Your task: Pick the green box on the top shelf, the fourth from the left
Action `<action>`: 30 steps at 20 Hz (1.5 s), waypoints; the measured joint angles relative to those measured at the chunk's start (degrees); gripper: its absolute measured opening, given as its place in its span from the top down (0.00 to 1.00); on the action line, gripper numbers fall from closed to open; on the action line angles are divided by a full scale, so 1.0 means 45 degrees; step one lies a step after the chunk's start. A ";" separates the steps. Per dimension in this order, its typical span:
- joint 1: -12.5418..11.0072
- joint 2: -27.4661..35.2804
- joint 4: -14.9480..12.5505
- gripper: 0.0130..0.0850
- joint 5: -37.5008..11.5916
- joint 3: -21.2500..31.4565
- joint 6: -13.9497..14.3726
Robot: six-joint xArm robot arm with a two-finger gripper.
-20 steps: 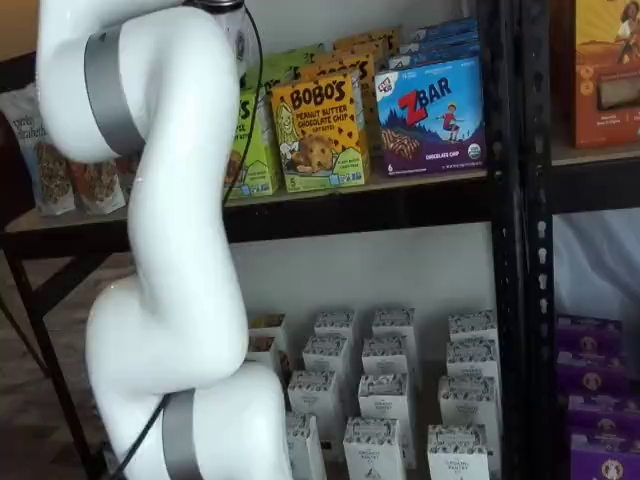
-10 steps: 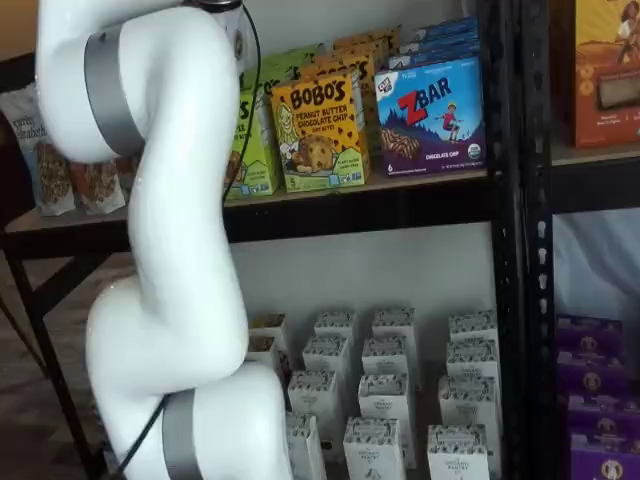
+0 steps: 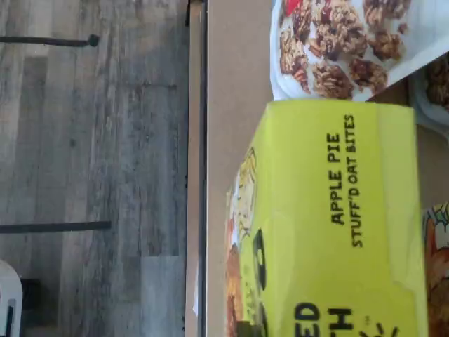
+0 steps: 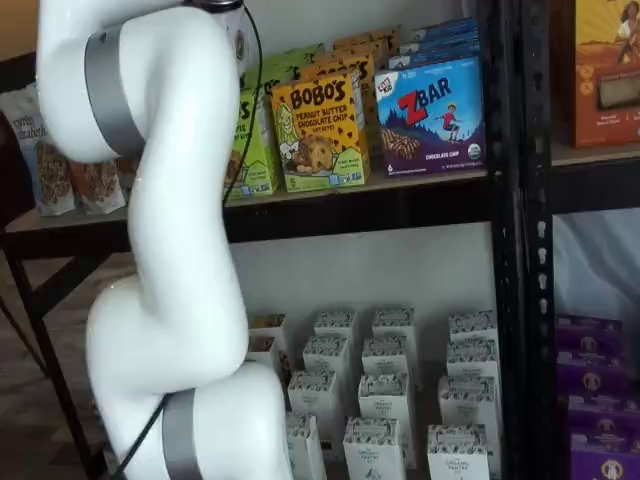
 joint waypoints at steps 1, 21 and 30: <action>-0.0010 -0.0003 0.0020 0.67 -0.0004 0.0004 -0.0008; 0.0124 -0.0148 -0.0044 0.89 -0.0192 0.0191 0.0110; -0.0061 0.0080 0.0214 0.89 0.1174 -0.0628 0.0067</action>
